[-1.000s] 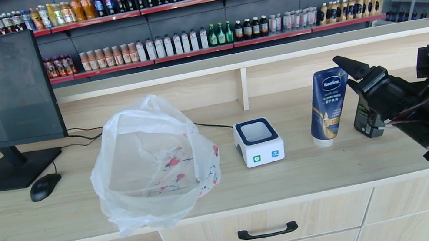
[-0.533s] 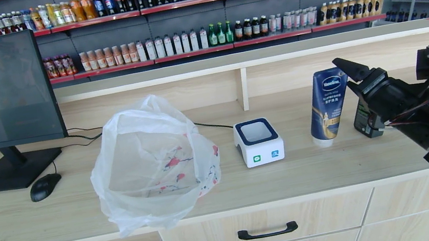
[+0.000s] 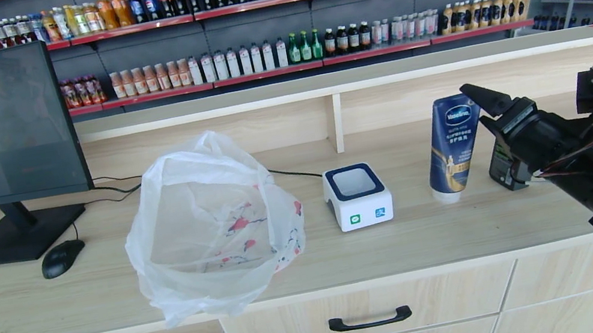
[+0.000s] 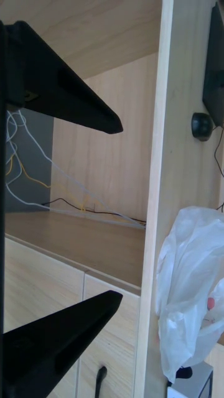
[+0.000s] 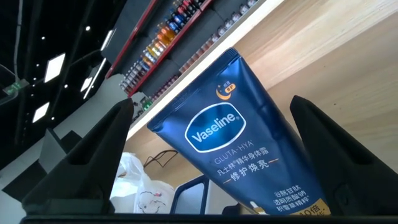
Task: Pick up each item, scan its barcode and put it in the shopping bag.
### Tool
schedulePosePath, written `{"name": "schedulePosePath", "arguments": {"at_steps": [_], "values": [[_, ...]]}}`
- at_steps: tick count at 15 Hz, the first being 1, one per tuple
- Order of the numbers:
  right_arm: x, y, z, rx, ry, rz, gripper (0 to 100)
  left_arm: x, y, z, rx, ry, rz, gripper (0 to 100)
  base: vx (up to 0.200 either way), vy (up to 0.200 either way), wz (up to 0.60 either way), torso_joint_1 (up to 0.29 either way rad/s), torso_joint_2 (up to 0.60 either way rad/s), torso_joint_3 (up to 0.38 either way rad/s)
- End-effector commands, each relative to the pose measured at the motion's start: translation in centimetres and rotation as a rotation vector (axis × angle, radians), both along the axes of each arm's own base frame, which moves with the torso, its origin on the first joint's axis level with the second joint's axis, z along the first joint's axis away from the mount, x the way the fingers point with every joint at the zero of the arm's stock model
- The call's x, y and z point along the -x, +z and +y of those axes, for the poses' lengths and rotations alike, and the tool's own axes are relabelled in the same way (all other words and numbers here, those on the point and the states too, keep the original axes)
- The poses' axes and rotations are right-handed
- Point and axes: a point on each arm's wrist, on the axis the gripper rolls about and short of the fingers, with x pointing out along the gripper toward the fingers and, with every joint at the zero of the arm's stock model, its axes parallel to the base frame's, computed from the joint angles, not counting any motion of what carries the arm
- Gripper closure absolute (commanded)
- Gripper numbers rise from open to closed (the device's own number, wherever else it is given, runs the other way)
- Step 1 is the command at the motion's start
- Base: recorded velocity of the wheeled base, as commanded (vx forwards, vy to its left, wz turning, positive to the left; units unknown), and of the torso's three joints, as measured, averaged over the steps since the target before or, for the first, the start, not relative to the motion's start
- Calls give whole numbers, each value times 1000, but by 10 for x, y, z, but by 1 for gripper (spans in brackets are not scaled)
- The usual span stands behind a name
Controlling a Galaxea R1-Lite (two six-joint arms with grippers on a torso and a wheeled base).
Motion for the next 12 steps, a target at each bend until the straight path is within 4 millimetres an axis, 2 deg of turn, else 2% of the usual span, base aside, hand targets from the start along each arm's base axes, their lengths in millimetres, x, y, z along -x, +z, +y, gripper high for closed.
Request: {"name": "schedulePosePath", "arguments": {"at_steps": [1,6,9,12], "values": [[1,1,0,0,1,-2,0,0,0,0,0,1,0,0,0,0,0,0,0,0],[1,1,1,1,2,-4,0,0,0,0,0,0,0,0,0,0,0,0,0,0],[1,3,-10,35,-40,-17,0,0,0,0,0,0,0,0,0,0,0,0,0,0],[17,18,-10,65,-48,-63,0,0,0,0,0,1,0,0,0,0,0,0,0,0]]}}
